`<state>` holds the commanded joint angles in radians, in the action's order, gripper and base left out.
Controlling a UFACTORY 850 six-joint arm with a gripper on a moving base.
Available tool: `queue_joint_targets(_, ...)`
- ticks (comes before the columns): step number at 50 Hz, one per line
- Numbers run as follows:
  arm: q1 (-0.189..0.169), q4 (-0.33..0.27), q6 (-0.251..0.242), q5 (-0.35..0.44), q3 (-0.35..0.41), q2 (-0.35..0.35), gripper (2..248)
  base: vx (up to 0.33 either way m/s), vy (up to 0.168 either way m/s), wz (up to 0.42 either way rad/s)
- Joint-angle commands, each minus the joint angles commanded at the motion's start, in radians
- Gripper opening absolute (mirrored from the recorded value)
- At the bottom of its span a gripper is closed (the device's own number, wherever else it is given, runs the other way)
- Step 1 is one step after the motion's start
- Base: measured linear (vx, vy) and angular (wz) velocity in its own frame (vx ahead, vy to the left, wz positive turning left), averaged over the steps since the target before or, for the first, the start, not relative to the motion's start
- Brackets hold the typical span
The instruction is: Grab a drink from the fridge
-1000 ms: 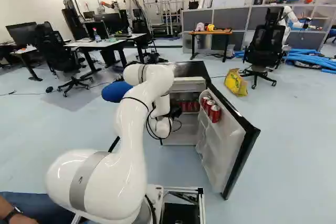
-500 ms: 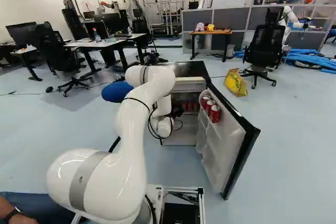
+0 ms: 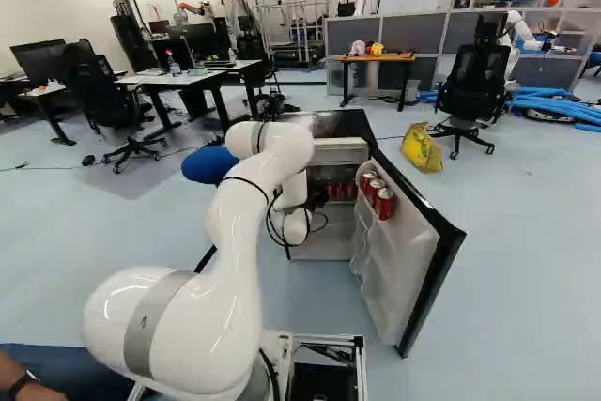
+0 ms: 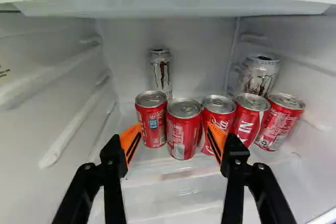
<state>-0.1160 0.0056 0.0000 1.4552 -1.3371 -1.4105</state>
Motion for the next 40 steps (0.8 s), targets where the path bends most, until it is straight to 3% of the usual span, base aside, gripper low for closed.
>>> queue_joint_targets(40, 0.000, 0.000, 0.000, 0.000, -0.104, -0.055, 181, 0.000, 0.000, 0.000)
